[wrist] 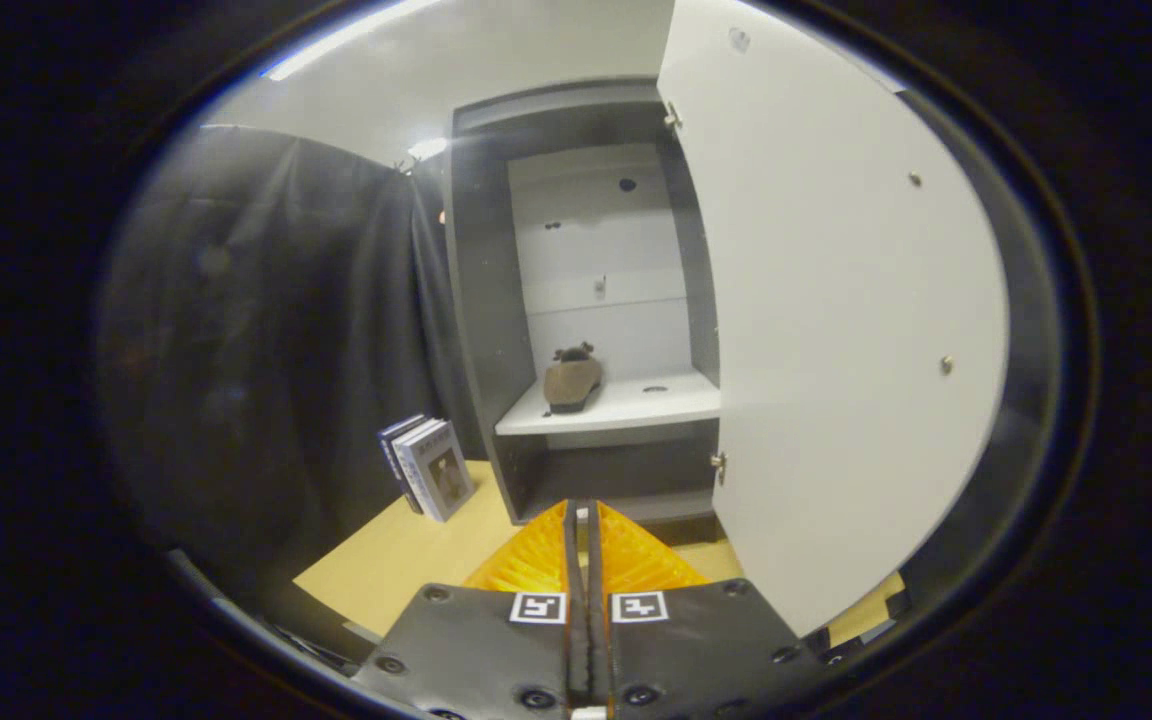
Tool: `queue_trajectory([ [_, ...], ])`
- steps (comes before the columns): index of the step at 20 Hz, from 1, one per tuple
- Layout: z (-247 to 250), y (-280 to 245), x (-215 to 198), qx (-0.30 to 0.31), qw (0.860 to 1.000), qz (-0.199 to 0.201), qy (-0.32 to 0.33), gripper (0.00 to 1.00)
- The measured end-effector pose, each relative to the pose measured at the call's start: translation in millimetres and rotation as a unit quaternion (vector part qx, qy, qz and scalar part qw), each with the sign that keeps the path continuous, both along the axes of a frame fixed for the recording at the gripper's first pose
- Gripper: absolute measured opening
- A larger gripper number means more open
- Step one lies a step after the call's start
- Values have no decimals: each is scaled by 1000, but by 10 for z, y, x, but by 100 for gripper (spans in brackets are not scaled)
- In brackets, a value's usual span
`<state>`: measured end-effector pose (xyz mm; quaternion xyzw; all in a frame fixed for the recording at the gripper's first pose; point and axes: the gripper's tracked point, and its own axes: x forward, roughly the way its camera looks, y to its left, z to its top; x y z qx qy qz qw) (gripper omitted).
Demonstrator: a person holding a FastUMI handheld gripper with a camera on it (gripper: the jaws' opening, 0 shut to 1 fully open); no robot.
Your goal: Open the shoe cabinet door, grab the shoes and put them into the shoe cabinet, then close the shoe cabinet door.
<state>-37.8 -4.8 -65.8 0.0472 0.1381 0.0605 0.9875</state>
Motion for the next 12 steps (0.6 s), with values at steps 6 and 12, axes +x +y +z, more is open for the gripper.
queue_trajectory([
  [6, -343, 151, 56, -2, 998, -10, 65, 3],
  [12, -773, 227, 2, -16, 989, -25, 148, 9],
])
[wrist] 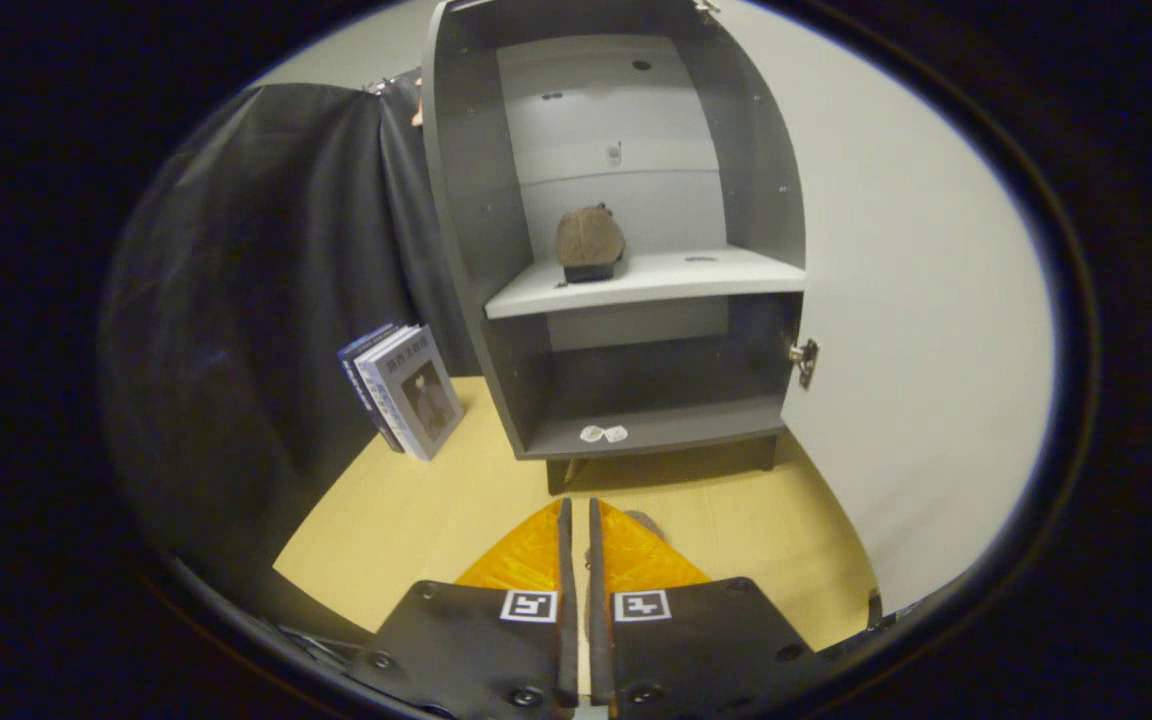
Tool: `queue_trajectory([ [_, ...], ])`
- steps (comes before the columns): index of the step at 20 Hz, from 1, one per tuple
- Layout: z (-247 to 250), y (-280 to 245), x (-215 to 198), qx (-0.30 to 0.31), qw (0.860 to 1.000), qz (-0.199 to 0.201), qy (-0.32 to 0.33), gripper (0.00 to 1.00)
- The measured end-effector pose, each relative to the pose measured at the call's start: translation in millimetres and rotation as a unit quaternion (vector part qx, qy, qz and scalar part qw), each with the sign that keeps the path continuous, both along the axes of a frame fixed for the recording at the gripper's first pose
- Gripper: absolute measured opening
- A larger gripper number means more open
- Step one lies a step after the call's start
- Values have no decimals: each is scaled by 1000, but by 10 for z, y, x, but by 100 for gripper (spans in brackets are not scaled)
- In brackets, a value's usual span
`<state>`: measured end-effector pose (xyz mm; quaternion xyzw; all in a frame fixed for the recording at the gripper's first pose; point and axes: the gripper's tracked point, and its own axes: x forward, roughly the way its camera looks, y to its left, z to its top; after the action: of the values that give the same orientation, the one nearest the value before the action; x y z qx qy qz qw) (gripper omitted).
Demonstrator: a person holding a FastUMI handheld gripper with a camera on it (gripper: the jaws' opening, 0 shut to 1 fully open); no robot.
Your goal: Open the shoe cabinet door, grab the shoes and put them into the shoe cabinet, then close the shoe cabinet door.
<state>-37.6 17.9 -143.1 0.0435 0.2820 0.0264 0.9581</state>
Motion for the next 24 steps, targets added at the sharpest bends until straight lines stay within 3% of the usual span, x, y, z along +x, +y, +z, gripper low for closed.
queue_trajectory([
  [10, -521, 3, -300, -7, 991, -47, 127, 26],
  [24, -916, -7, -547, -25, 968, -76, 237, 29],
])
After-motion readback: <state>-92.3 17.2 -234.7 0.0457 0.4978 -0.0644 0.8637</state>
